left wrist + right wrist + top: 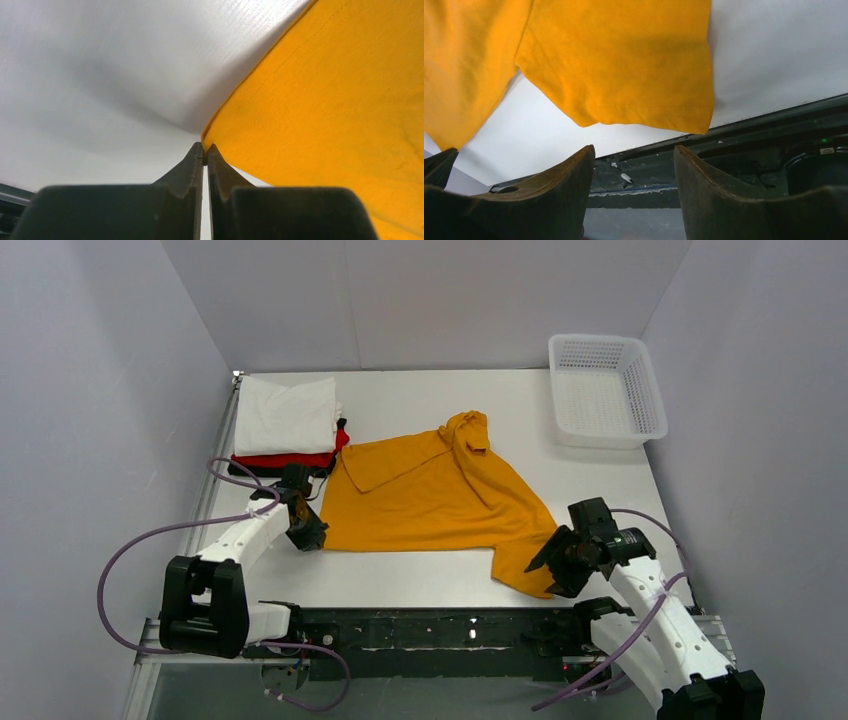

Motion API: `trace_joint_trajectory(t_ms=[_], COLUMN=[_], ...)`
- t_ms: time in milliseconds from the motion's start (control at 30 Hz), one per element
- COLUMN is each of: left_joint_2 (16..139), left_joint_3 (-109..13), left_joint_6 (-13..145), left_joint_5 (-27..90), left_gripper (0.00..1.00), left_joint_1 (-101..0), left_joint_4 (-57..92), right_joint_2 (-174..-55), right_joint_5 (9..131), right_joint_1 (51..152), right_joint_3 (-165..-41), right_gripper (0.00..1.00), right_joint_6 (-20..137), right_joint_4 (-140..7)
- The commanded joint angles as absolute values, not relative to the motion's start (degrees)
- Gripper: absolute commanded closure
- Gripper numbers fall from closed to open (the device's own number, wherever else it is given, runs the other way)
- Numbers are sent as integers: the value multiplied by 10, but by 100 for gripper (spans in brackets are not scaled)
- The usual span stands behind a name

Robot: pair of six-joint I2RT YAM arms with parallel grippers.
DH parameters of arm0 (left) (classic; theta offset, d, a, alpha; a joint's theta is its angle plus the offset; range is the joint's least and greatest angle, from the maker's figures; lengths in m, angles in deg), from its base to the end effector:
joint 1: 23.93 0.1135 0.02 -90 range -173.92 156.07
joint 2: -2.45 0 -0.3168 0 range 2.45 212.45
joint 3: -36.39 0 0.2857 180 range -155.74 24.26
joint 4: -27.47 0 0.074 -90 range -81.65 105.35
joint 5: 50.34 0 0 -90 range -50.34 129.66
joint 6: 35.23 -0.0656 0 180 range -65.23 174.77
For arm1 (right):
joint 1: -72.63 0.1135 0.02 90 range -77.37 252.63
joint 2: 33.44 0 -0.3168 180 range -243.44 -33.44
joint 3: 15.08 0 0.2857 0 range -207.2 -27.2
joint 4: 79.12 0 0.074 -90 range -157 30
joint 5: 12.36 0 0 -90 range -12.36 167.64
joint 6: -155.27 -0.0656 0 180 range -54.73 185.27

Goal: Fold and stack the t-shirts
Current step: Flatten out the tshirt

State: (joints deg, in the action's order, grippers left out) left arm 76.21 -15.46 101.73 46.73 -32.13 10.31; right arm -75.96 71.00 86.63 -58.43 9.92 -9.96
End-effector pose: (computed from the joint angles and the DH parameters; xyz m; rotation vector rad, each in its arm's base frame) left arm 0.3025 -0.0354 0.2234 -0.8174 2.1222 -0.3767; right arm 0.1181 0.0373 0.2024 0.9807 2.6889 0.4482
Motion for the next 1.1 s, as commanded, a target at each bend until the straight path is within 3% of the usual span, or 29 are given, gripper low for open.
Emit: trace_joint_trajectory(t_ms=[0, 467, 600, 800, 933, 1067], left_joint_2=[742, 738, 741, 739, 728, 683], left_joint_3=[-137, -144, -147, -153, -159, -167], left_joint_6=[1027, 1034, 1033, 1030, 1029, 1021], left_joint_5=[479, 481, 487, 494, 489, 462], left_gripper=[100, 100, 100, 100, 100, 100], left_joint_1=[-319, -319, -319, -319, -319, -319], left_joint_4=[41, 39, 34, 27, 22, 33], right_joint_2=[-805, -962, -1006, -1019, -1007, -960], right_joint_5=[710, 803, 820, 826, 809, 832], right_joint_1=[893, 909, 907, 907, 907, 907], right_joint_3=[-576, -576, -600, -613, -613, -659], right_gripper=[33, 35, 39, 66, 99, 99], right_joint_6=[37, 24, 48, 86, 111, 148], right_joint_4=[-106, -178, -190, -214, -229, -191])
